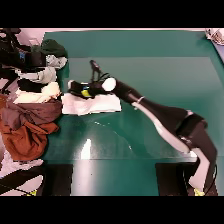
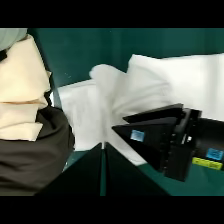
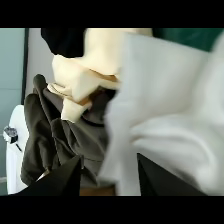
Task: Fold the shirts.
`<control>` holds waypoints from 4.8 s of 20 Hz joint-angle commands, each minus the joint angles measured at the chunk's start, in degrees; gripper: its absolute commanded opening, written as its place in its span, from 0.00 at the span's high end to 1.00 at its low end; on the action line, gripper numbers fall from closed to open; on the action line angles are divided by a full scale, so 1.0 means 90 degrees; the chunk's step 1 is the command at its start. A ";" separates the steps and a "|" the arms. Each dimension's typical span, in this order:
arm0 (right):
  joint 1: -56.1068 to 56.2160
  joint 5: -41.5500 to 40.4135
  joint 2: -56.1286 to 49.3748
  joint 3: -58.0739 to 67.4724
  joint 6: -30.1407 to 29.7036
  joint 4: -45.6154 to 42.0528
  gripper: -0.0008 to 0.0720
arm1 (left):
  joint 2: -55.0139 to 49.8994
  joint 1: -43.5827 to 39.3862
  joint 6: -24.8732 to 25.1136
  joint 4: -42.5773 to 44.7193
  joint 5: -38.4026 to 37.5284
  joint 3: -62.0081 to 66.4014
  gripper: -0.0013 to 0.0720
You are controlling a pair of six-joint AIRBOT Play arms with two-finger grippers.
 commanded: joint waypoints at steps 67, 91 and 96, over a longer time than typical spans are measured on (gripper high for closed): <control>-1.1798 0.6618 0.2006 0.0257 0.1056 -0.5756 0.96 | 0.0056 0.0024 -0.0860 -0.1668 -0.0401 0.0002 0.91; -0.9073 0.5367 0.5083 -0.1144 -0.3670 -0.0277 0.34 | 0.1921 0.0024 -0.0107 -0.0476 0.1426 -0.1846 0.91; -0.6419 0.3665 0.7864 -0.5316 -0.4102 -0.1953 0.50 | 0.5389 0.0024 -0.0576 0.0313 0.3181 -0.6018 0.91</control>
